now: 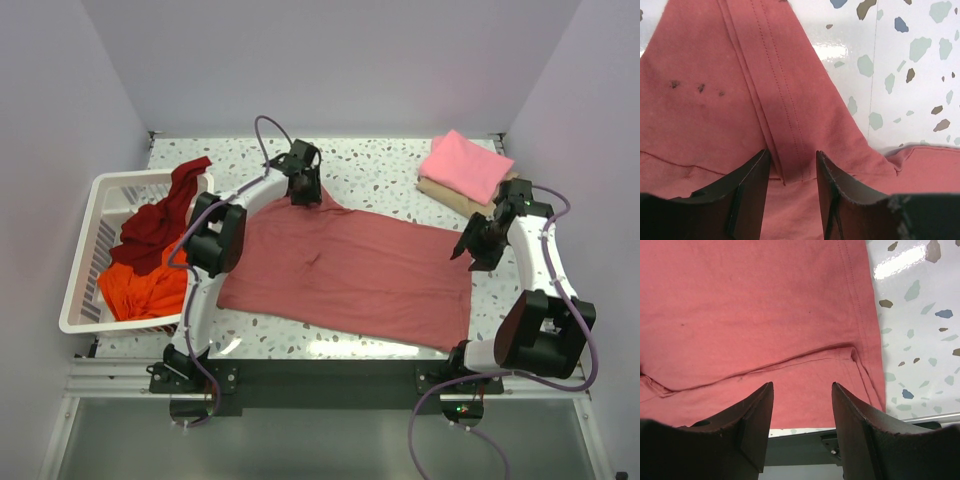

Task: Fold and stack the t-shirts
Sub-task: Fold the tshirt

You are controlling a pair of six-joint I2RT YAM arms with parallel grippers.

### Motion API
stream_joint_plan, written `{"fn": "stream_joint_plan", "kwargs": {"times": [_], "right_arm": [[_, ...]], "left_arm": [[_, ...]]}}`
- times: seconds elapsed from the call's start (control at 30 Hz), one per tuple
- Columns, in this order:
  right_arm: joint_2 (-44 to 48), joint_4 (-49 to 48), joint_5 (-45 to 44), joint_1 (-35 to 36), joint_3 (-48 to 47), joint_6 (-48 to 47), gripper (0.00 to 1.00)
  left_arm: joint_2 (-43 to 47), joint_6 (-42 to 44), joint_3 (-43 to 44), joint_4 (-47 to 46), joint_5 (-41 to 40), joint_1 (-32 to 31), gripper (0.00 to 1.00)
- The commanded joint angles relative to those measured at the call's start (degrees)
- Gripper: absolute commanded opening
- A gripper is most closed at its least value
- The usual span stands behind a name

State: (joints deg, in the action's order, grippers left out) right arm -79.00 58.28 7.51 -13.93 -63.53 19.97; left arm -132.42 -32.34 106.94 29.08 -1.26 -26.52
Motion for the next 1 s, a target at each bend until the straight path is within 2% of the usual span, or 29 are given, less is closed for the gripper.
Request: {"fn": "stream_joint_plan", "kwargs": {"times": [0.0, 0.23, 0.47, 0.63, 0.77, 0.97], "right_arm": [[0.3, -0.2, 1.6, -0.2, -0.2, 0.6, 0.54], [-0.3, -0.4, 1.7, -0.3, 0.2, 0.7, 0.54], [-1.1, -1.3, 1.0, -0.2, 0.2, 0.4, 0.52], [-4.7, -2.6, -0.3, -0.3, -1.3, -0.4, 0.52], [-9.0, -3.8, -1.5, -0.3, -4.5, -0.6, 0.52], [-15.6, -5.5, -3.3, -0.9, -11.3, -0.1, 0.51]], "left_arm": [[1.6, 0.3, 2.4, 2.1, -1.2, -0.4, 0.46], [1.8, 0.8, 1.5, 1.2, -1.4, -0.4, 0.42], [1.3, 0.9, 2.0, 0.4, -0.6, -0.4, 0.2], [1.0, 1.0, 2.2, 0.6, 0.0, -0.4, 0.13], [1.4, 0.9, 2.1, 0.6, 0.6, -0.4, 0.01], [3.4, -0.8, 1.4, 0.0, 2.9, -0.4, 0.0]]}}
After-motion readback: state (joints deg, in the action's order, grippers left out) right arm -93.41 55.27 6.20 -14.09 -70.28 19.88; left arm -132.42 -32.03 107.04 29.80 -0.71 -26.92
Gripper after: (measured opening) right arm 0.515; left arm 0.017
